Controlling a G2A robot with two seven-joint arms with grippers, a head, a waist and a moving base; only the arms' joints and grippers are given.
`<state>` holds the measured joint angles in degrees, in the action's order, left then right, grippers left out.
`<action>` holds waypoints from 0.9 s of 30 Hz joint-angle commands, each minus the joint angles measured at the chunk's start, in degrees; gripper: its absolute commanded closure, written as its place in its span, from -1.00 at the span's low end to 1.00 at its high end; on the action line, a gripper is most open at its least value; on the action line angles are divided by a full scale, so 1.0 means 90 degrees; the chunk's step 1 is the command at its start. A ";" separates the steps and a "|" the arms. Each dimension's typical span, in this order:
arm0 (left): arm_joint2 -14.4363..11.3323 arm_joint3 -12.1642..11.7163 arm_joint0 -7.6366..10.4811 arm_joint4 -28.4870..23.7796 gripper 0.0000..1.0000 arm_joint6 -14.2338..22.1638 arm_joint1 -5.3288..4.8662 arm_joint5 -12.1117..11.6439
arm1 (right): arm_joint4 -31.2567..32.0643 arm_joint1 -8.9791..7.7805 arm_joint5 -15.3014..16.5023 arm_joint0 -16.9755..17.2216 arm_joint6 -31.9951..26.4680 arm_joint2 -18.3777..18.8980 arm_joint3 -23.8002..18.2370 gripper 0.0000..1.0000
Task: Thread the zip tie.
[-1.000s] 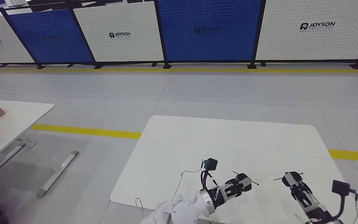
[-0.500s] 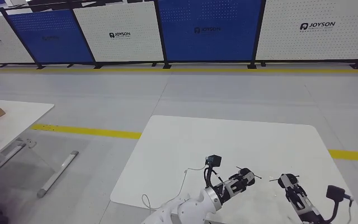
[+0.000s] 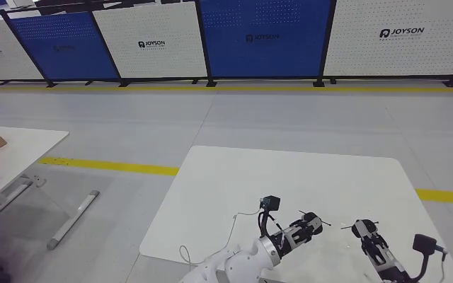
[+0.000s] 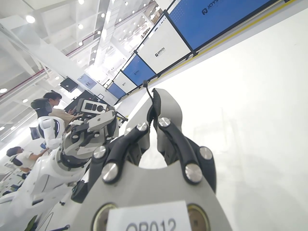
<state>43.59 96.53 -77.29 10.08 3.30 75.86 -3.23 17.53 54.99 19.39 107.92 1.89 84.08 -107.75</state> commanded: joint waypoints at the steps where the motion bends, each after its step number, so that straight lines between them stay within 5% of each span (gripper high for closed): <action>1: 0.0041 0.0020 -0.0027 -0.0117 1.00 0.0029 -0.0001 0.0062 | 0.0068 0.0026 0.0007 -0.0067 0.0206 -0.0005 0.0024 1.00; 9: 0.0064 0.0031 -0.0127 -0.0597 1.00 -0.0138 0.0053 0.0489 | 0.0632 0.0148 0.0010 -0.0223 0.1699 -0.0506 0.0180 1.00; 20: 0.0060 0.0016 -0.0115 -0.0631 1.00 -0.0186 0.0064 0.0477 | 0.0653 0.0149 0.0010 -0.0235 0.1700 -0.0564 0.0210 1.00; 27: -0.0096 -0.0531 -0.0140 -0.0099 1.00 -0.0949 0.0132 0.0587 | 0.0653 0.0149 0.0010 -0.0235 0.1700 -0.0564 0.0210 1.00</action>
<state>43.07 92.63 -78.52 8.41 -4.10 76.94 2.12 23.41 56.33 19.48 105.81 17.19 79.01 -105.86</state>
